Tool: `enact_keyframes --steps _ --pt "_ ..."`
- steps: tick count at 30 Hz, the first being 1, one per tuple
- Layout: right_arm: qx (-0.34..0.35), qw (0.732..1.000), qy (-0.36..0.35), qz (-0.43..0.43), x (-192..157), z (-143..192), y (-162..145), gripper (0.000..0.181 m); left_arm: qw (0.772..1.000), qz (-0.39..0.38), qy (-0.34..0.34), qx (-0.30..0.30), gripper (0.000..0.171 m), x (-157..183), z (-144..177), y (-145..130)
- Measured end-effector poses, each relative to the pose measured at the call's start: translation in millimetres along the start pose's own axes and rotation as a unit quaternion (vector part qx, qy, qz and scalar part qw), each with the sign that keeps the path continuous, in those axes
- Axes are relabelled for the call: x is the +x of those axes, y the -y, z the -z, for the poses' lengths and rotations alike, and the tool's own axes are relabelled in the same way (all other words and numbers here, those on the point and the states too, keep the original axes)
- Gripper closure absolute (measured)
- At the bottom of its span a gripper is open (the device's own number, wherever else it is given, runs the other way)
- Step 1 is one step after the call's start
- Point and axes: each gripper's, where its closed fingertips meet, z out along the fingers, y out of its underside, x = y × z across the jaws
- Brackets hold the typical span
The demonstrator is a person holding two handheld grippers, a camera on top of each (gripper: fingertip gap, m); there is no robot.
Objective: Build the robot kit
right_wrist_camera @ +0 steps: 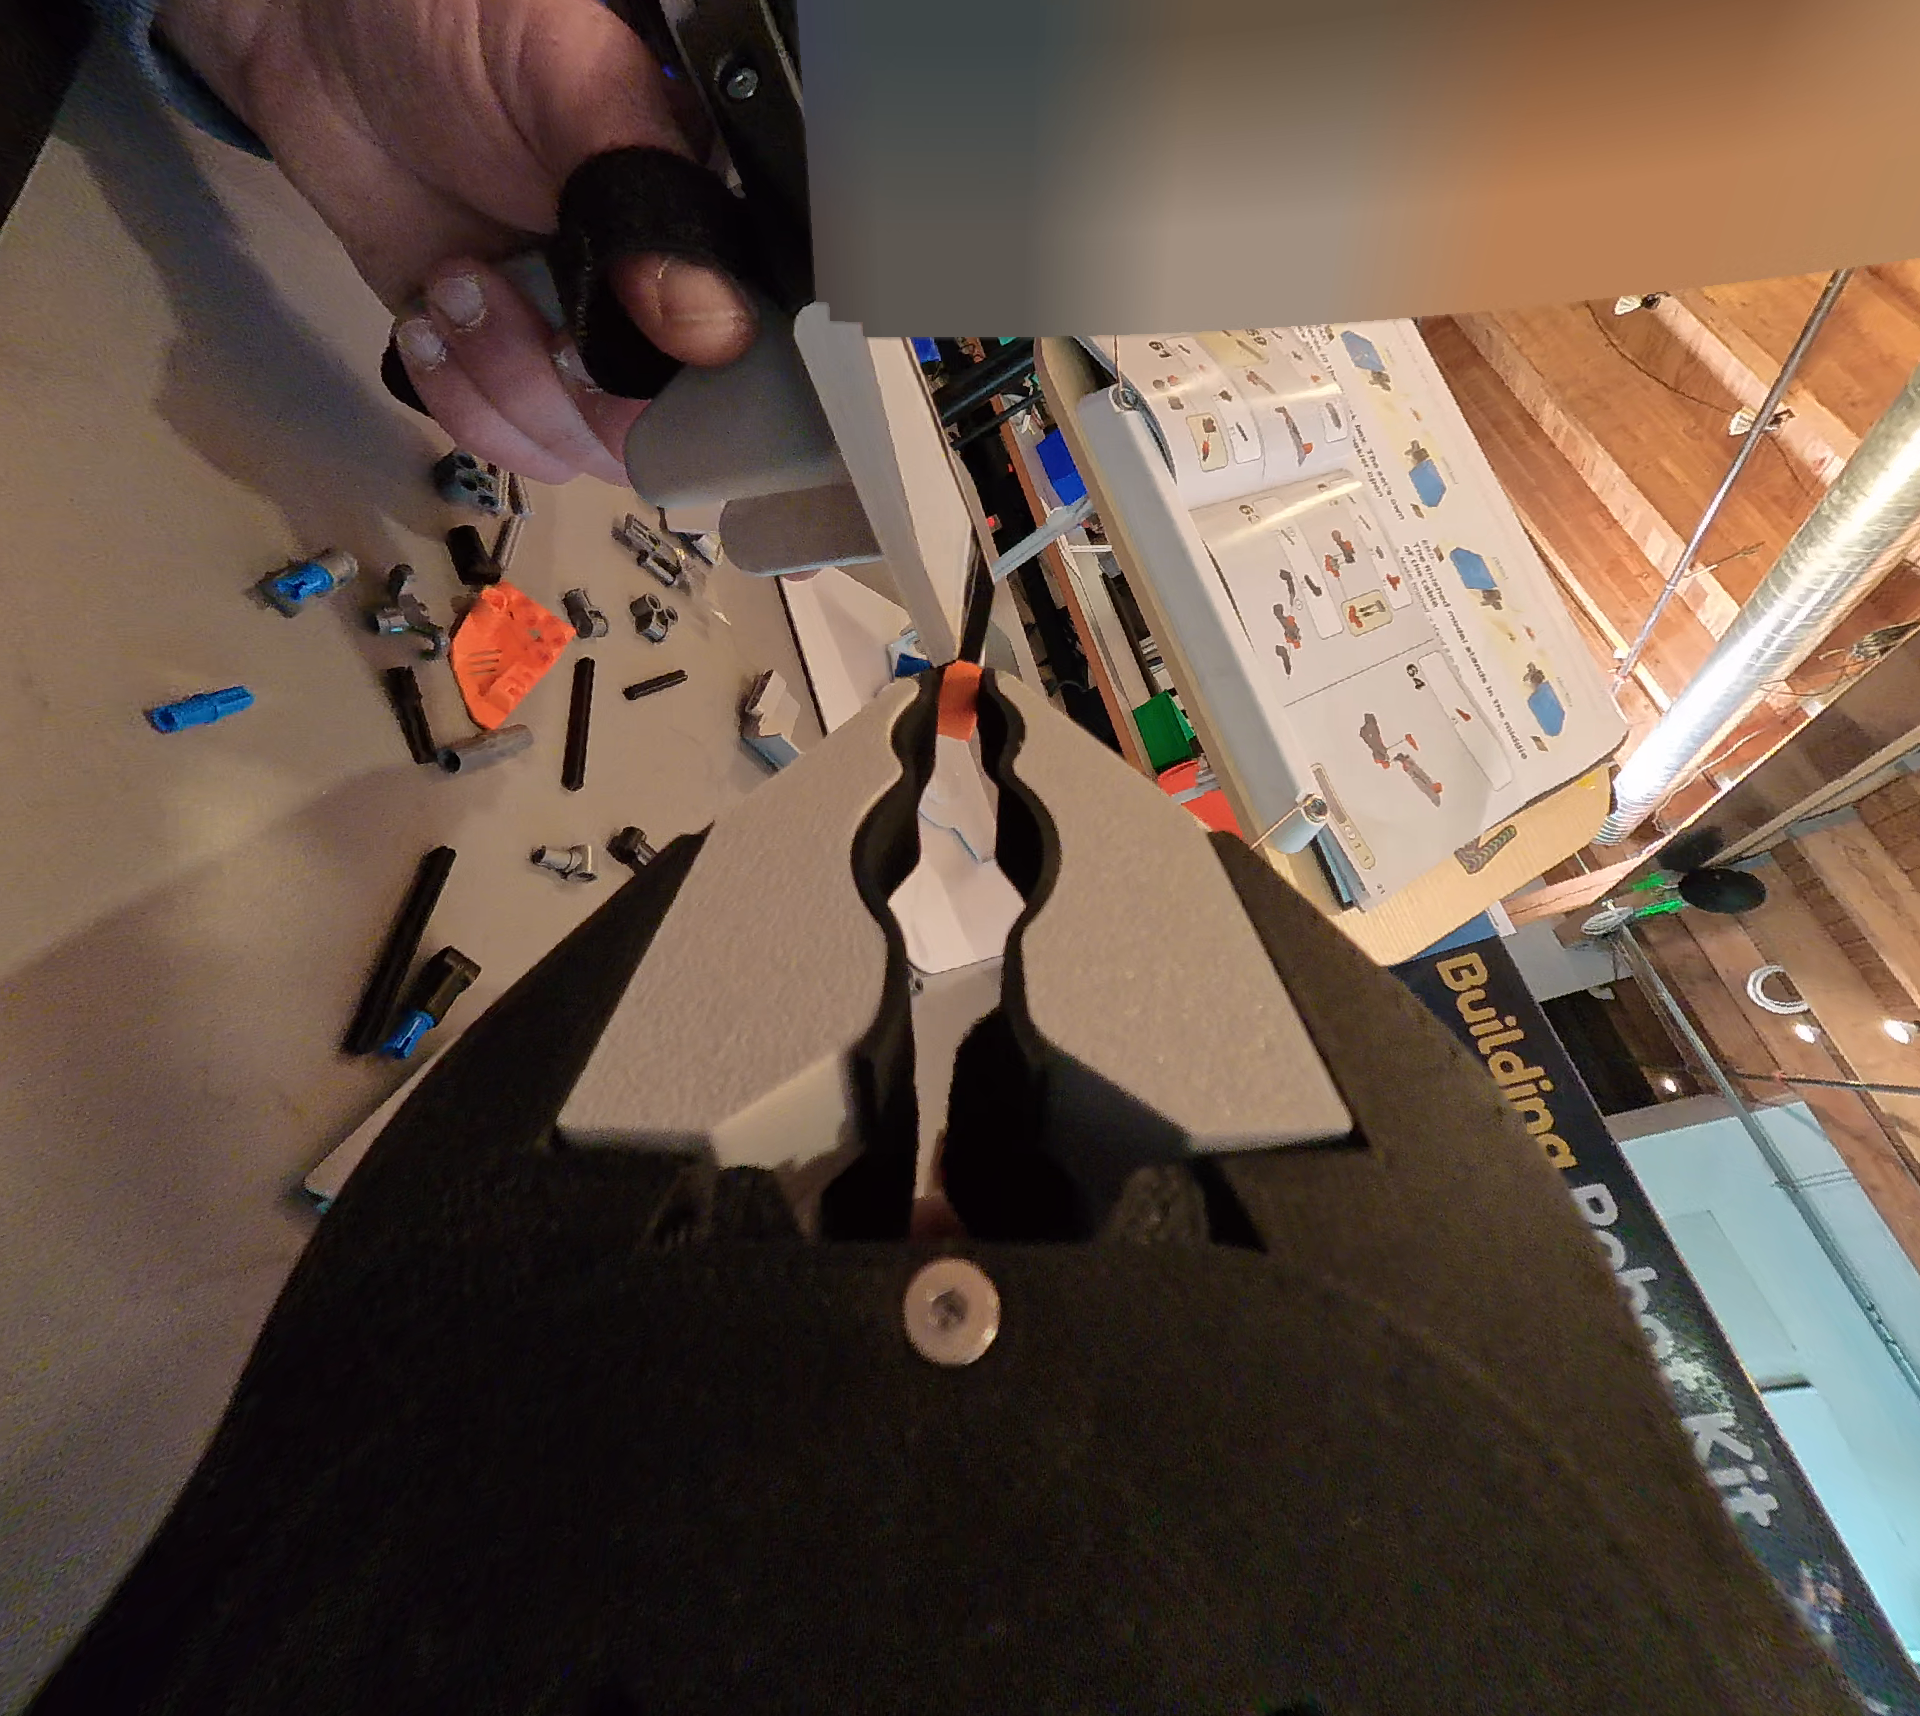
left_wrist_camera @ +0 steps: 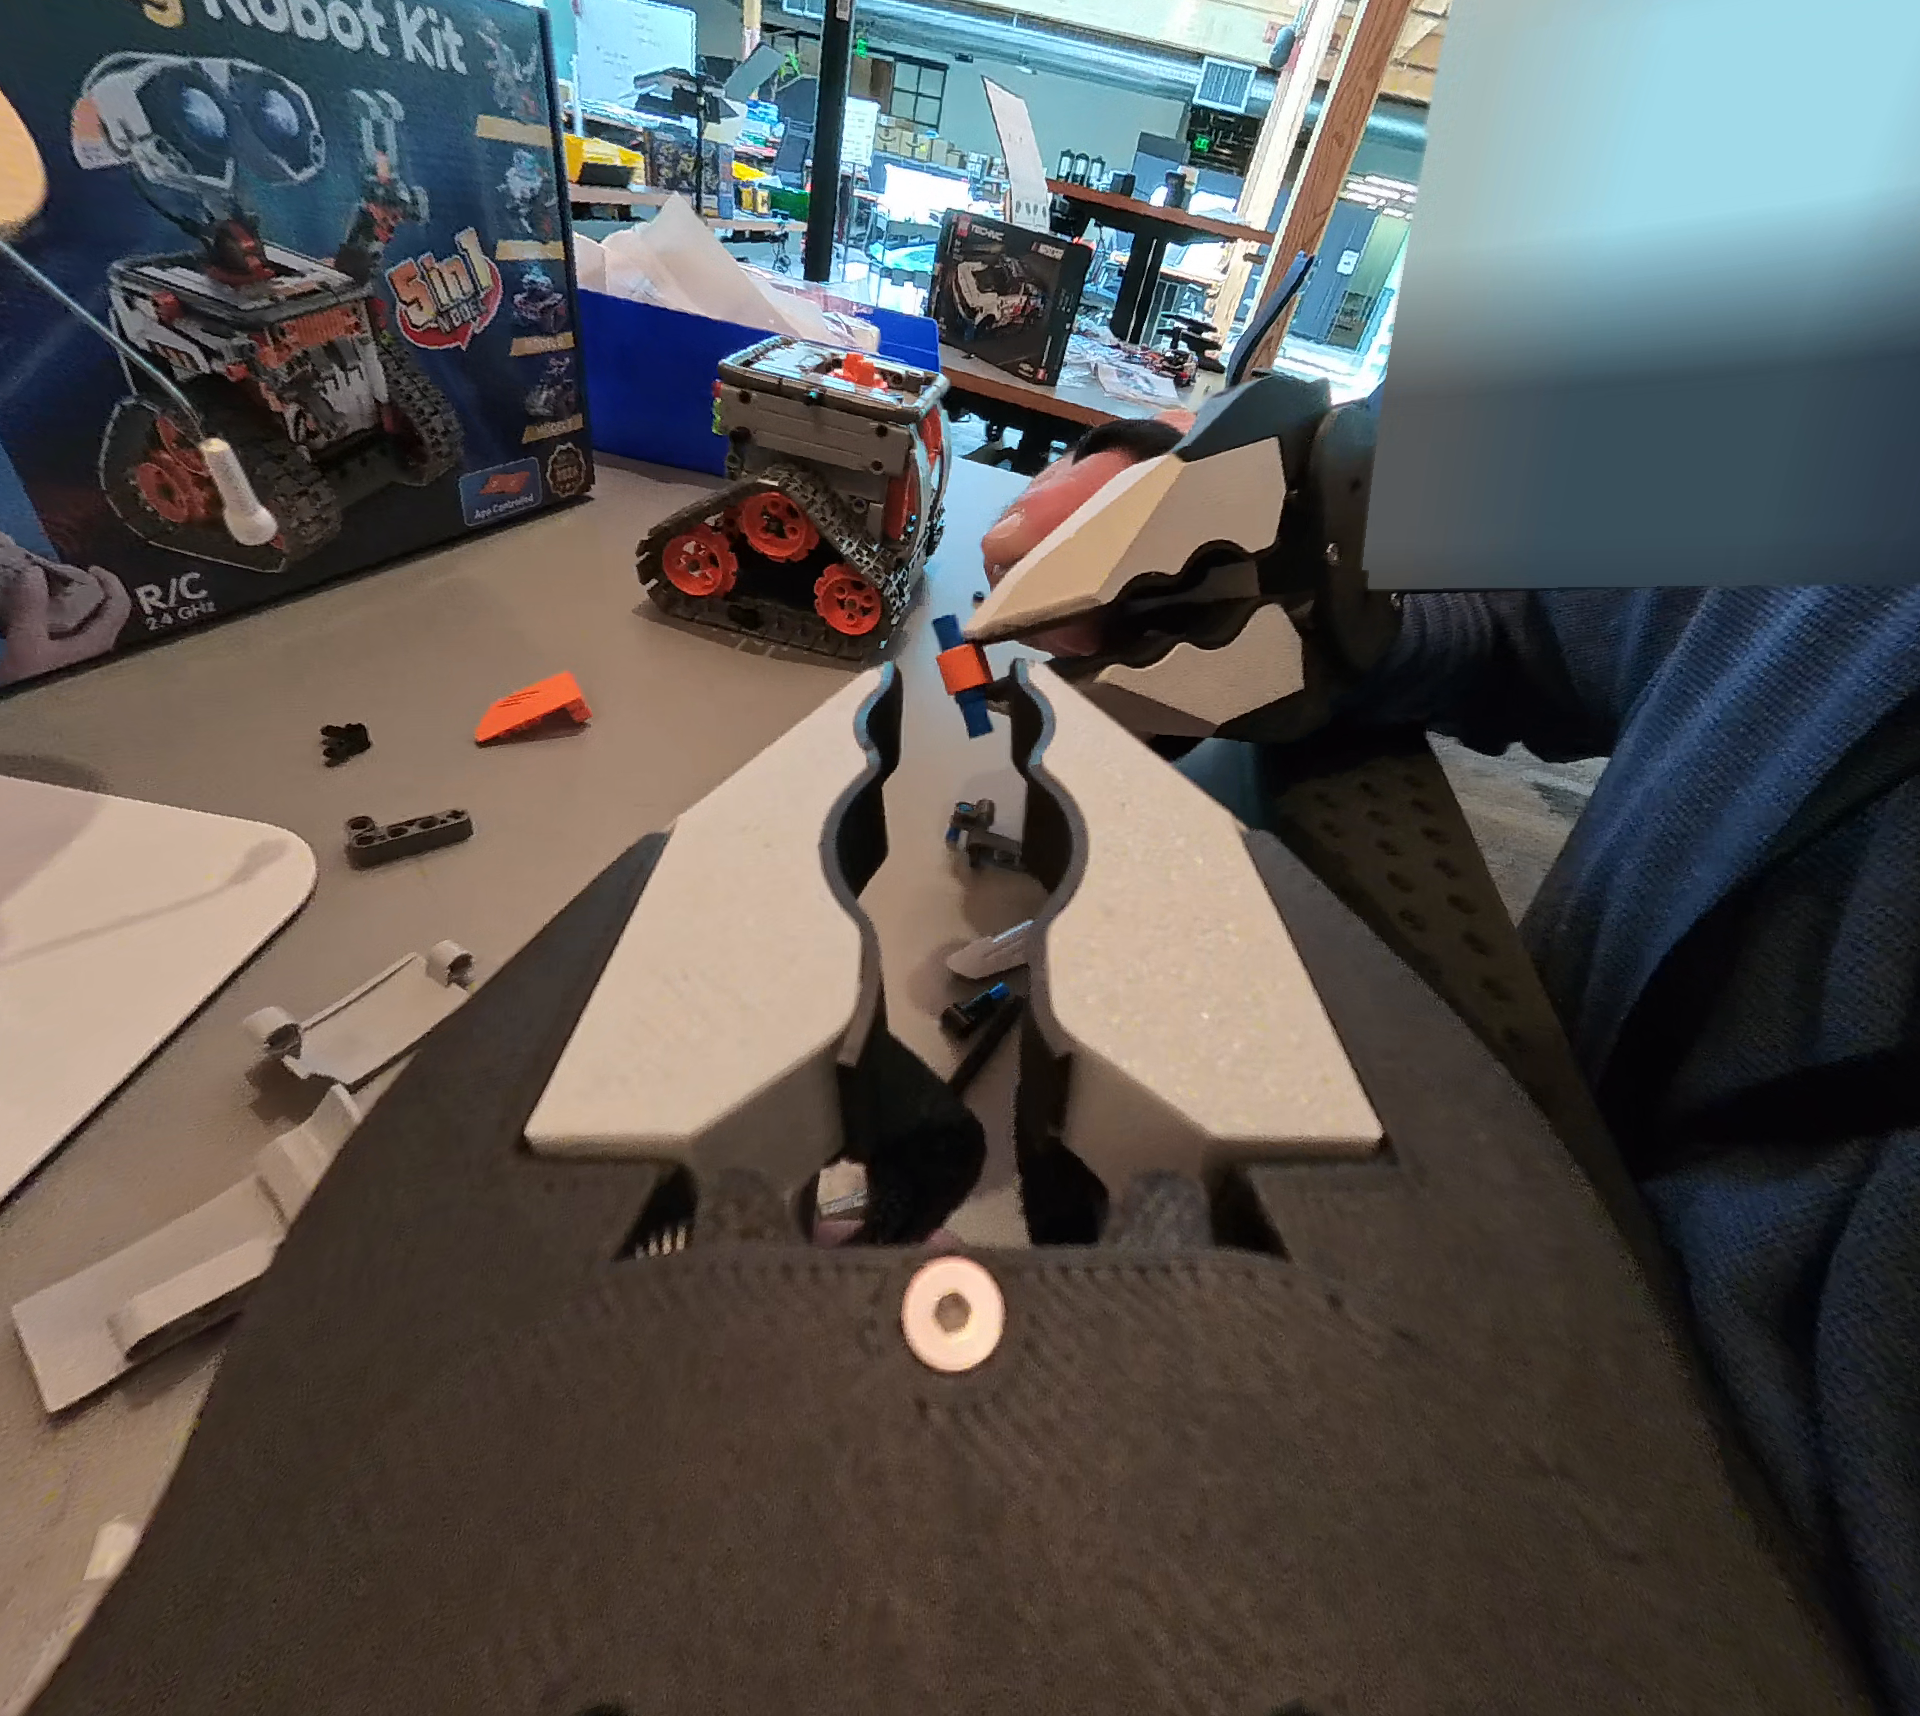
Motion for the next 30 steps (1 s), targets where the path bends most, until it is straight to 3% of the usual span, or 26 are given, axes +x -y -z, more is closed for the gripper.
enact_keyframes --steps 4,11,20,30 --pt "0.003 1.000 -0.001 0.007 -1 1 2 0.176 0.999 0.029 -0.037 -0.004 0.142 9 -2 -2" --pt "0.015 0.999 -0.011 0.032 0 3 8 0.176 0.998 0.019 -0.056 0.004 0.152 17 -1 0" --pt "0.040 0.989 -0.042 0.133 -1 9 22 0.176 0.994 0.026 -0.103 0.032 0.165 25 6 7" --pt "0.047 0.992 -0.024 0.111 -2 12 20 0.176 0.994 0.022 -0.104 0.027 0.165 24 7 6"
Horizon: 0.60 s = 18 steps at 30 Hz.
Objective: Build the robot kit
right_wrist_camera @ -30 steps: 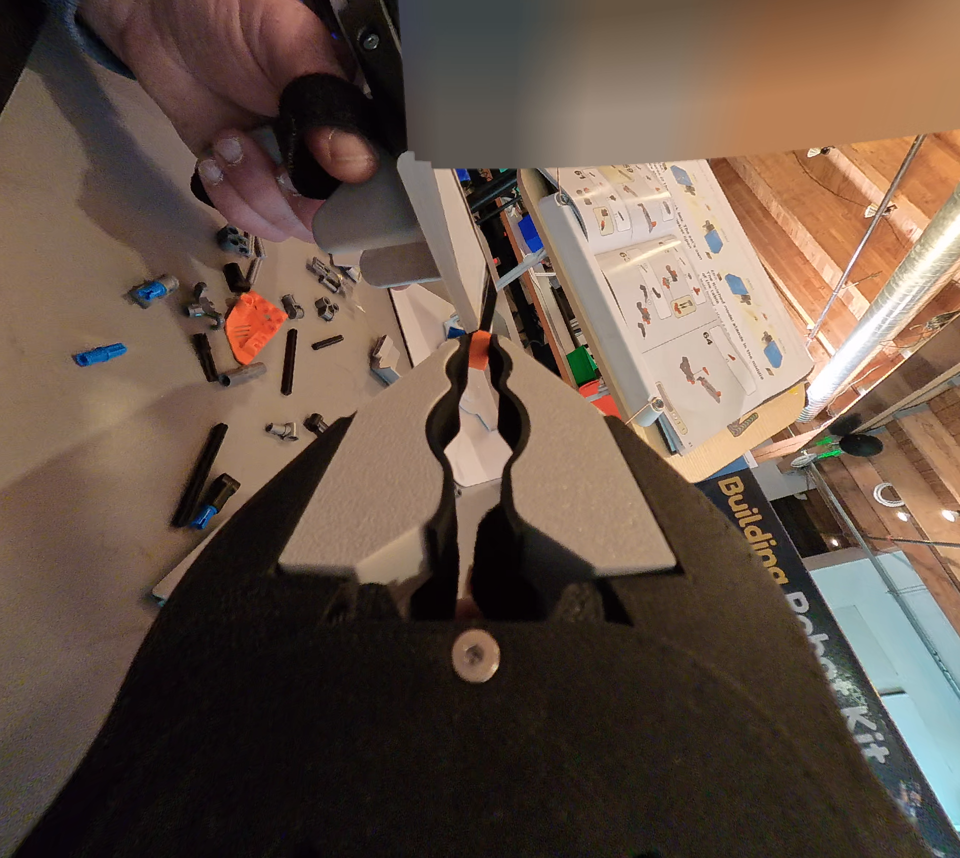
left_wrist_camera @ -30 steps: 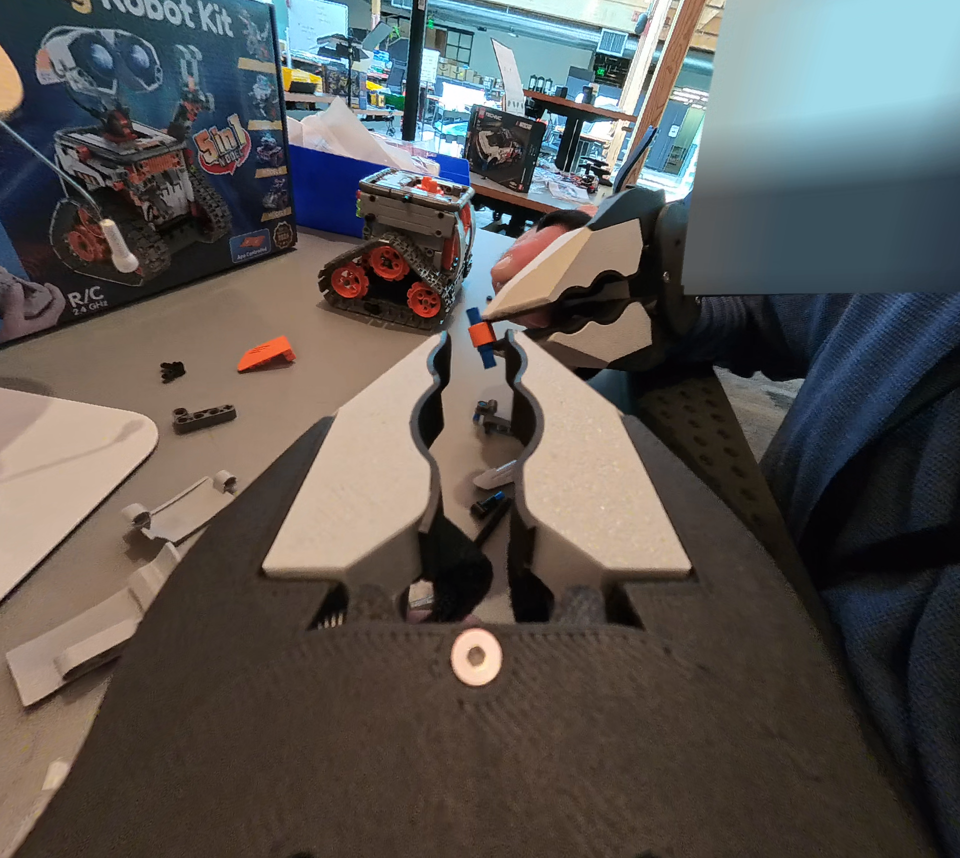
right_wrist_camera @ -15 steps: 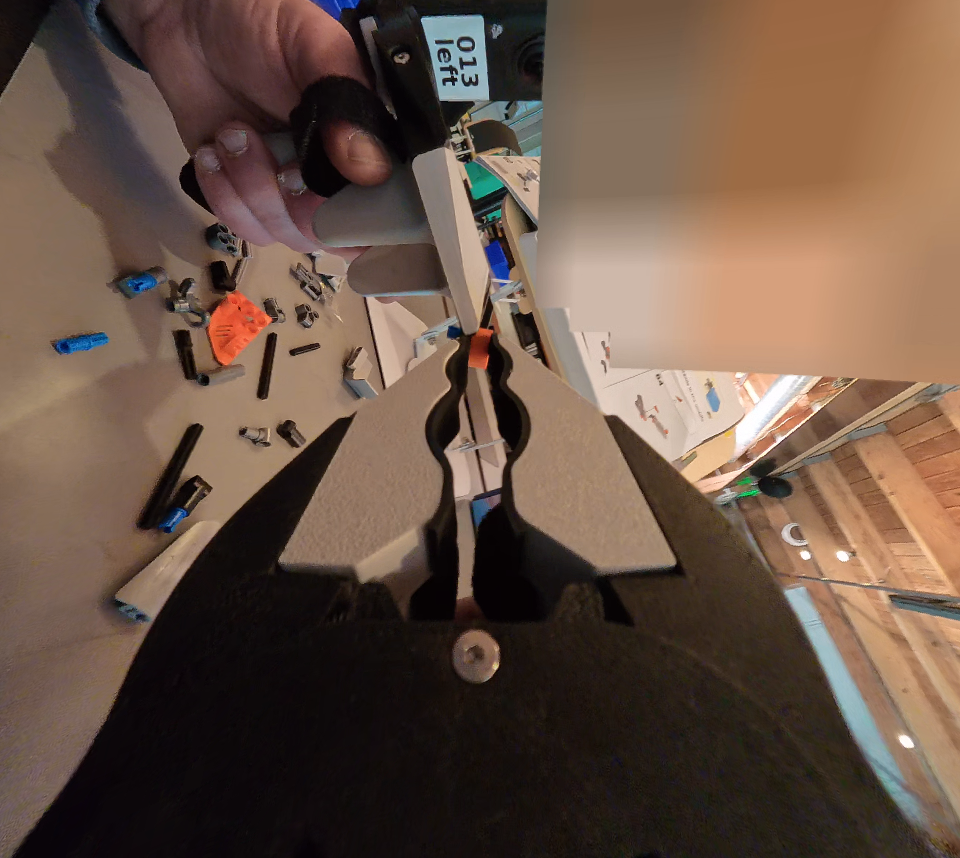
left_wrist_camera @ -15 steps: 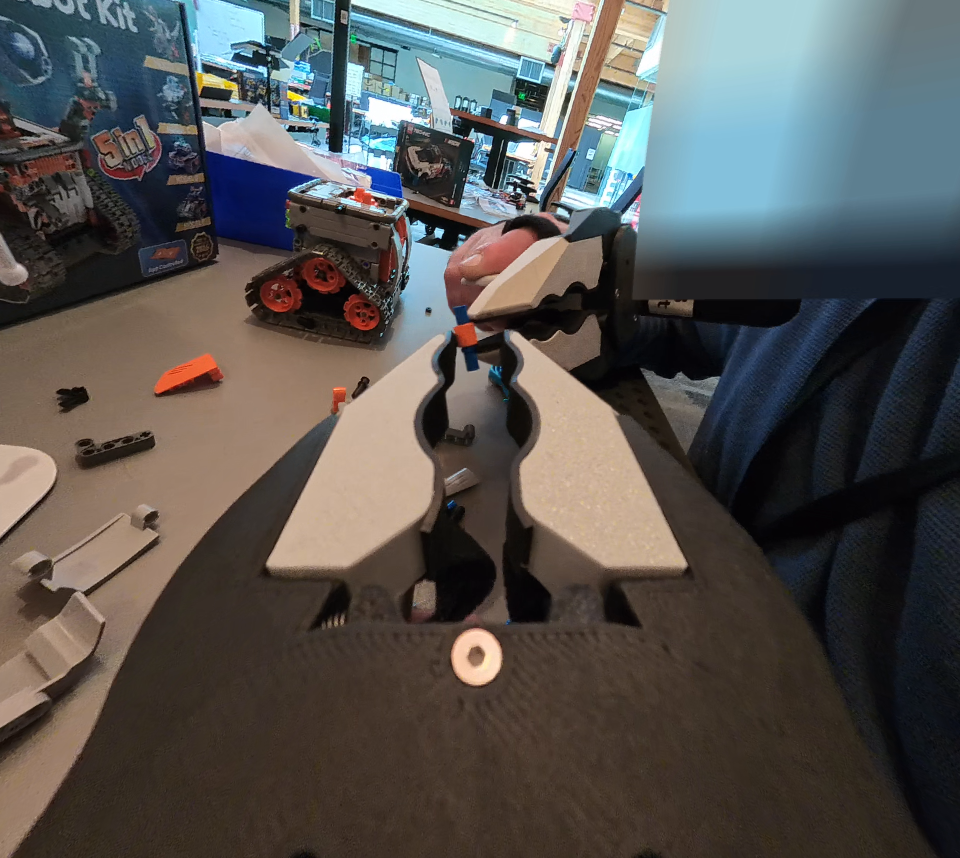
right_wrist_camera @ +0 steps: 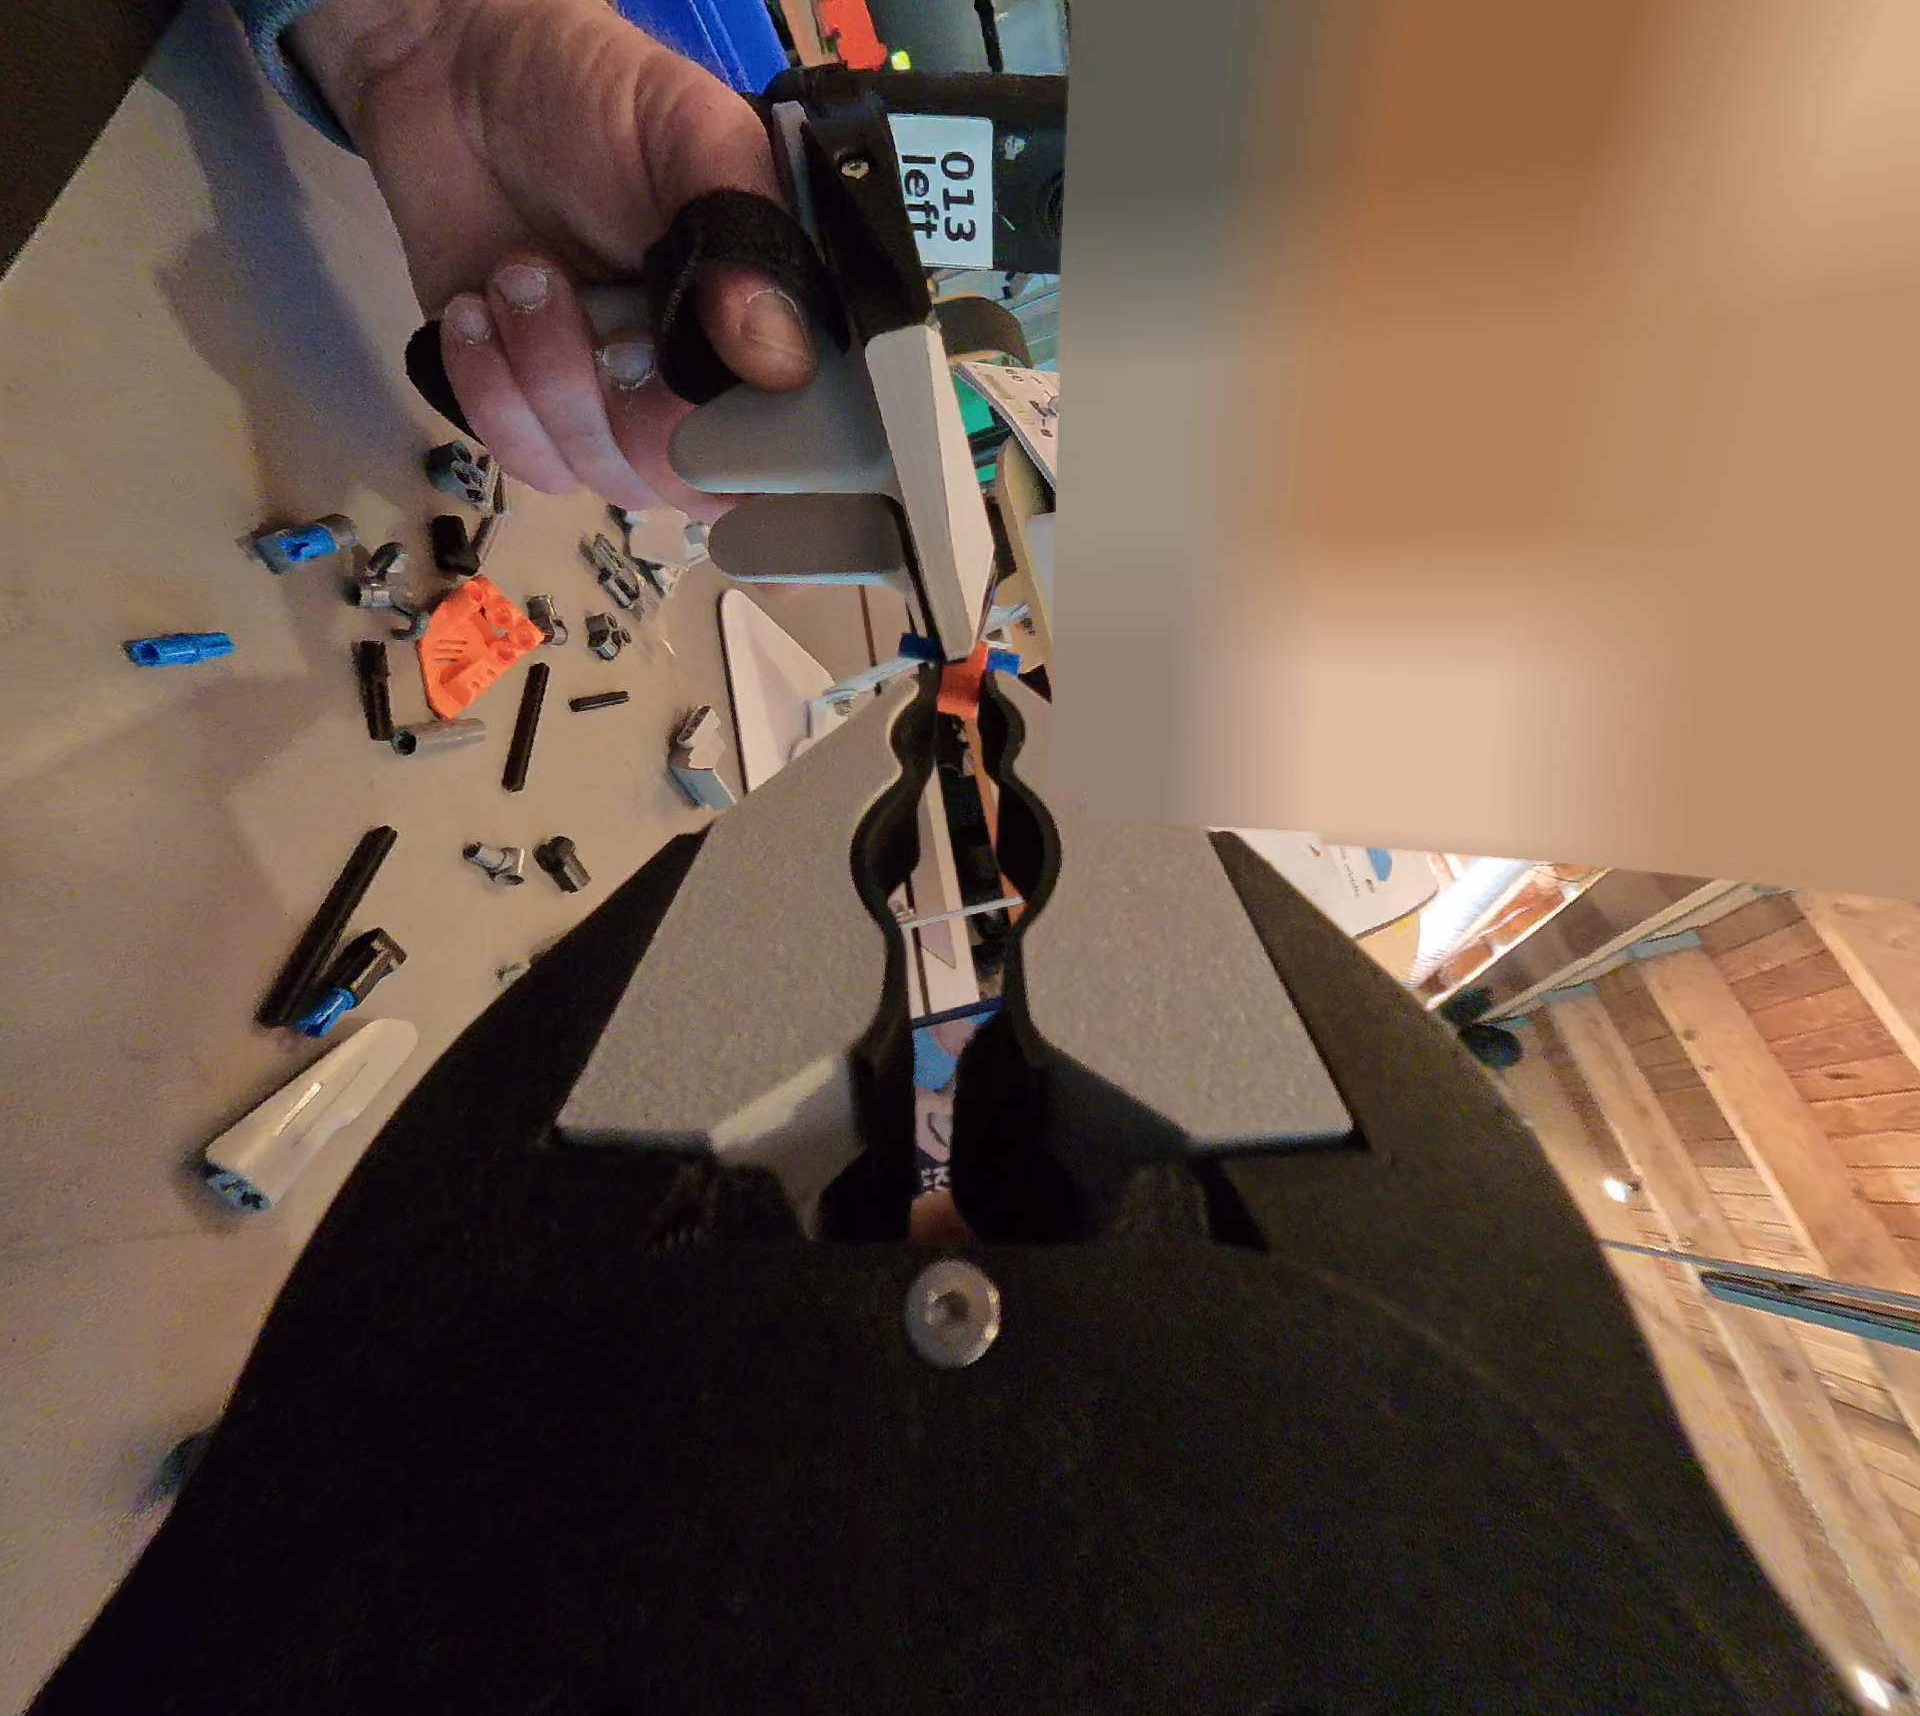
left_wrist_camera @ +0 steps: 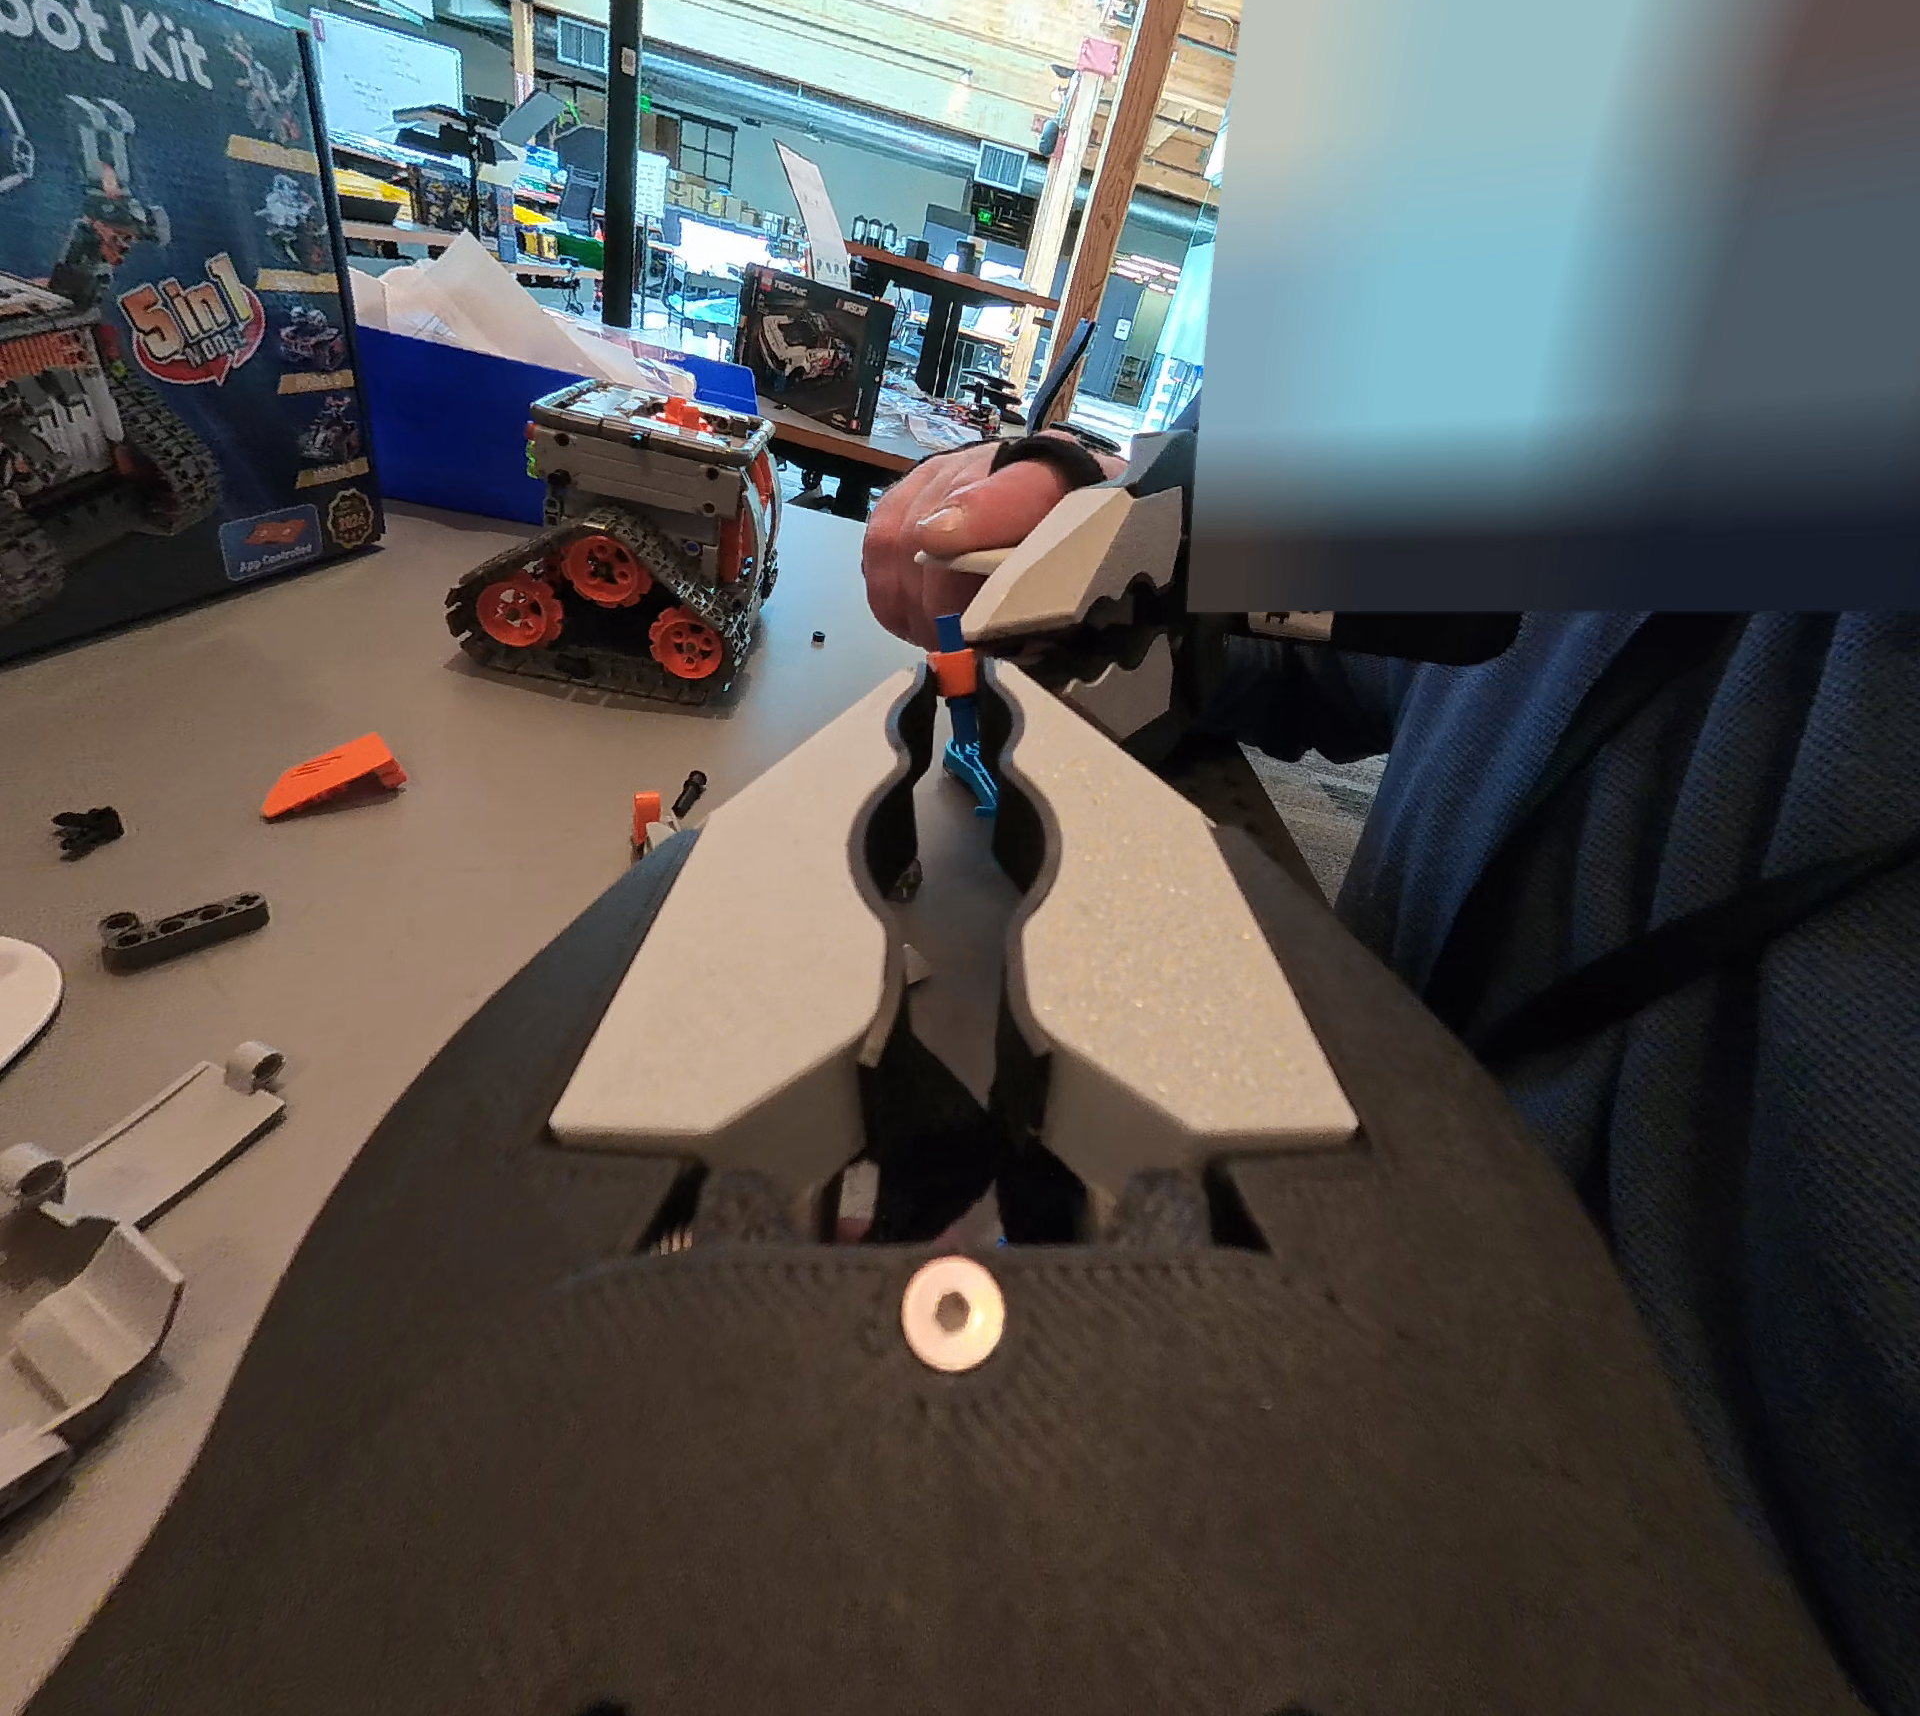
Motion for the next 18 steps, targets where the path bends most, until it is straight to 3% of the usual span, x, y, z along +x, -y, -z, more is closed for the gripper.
enact_keyframes --steps 4,6,9,13,18 --pt "0.021 0.997 0.038 -0.058 1 6 -1 0.178 1.000 -0.002 0.003 -0.009 0.166 -1 0 -2" --pt "0.042 0.987 0.070 -0.141 4 10 1 0.173 1.000 -0.009 0.007 -0.020 0.166 -2 -1 -5" --pt "0.046 0.969 0.133 -0.201 -9 12 3 0.157 0.998 -0.033 0.013 -0.045 0.166 0 -4 -12" --pt "0.046 0.963 0.160 -0.212 -16 12 5 0.151 0.997 -0.041 -0.001 -0.070 0.166 7 -8 -21" --pt "0.039 0.971 0.172 -0.161 -27 13 8 0.151 0.995 -0.023 -0.037 -0.093 0.165 17 -10 -31"
